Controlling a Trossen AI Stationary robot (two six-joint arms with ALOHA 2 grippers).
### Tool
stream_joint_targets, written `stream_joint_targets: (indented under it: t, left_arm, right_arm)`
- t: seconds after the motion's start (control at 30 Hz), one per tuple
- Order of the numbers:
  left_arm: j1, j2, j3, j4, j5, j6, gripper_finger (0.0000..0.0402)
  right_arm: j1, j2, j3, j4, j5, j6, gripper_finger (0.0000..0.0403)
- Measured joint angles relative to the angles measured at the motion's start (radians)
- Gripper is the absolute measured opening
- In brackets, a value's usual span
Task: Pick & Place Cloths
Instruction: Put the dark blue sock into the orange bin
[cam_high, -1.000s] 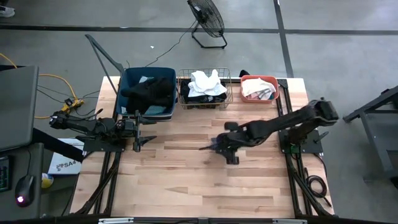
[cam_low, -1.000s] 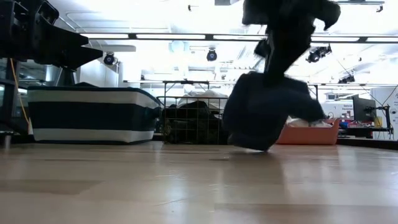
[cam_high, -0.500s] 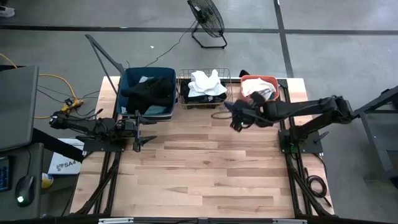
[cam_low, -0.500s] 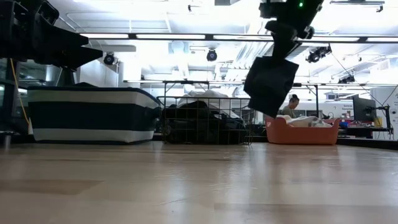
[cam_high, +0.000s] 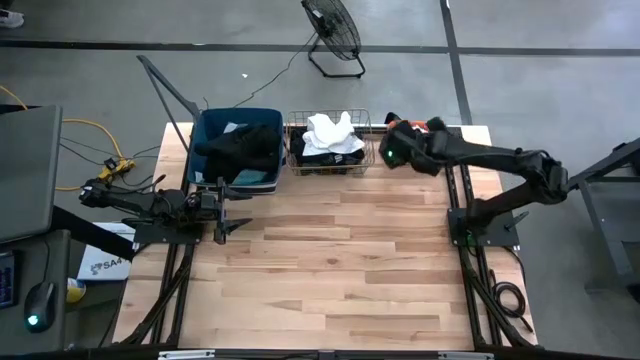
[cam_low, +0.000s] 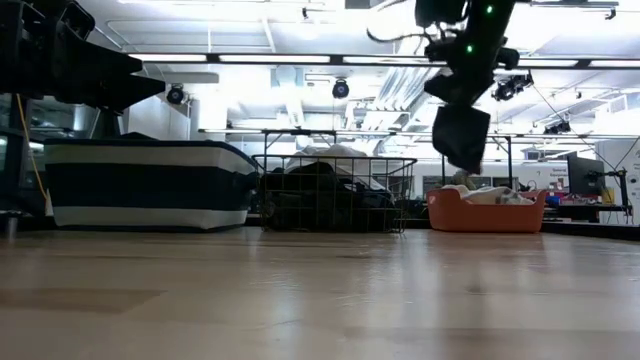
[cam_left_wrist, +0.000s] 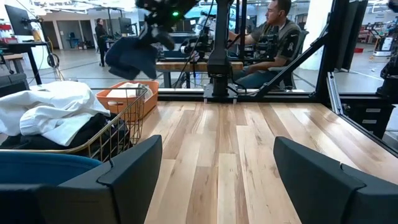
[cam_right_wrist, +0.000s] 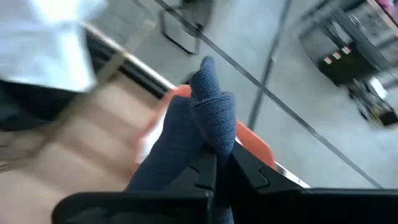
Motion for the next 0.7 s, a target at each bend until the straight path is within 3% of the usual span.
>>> stream_joint_targets:
  t: [0.4,0.7]
  left_arm:
    - [0.000,0.000,0.000,0.000,0.000,0.000,0.0300]
    - [0.000,0.000,0.000,-0.001,0.000,0.000,0.0300]
  right_arm:
    - [-0.355,0.006,0.001,-0.049,0.021,-0.072,0.0007]
    - [-0.466,0.120,0.001,-0.048,0.005,-0.112,0.0007]
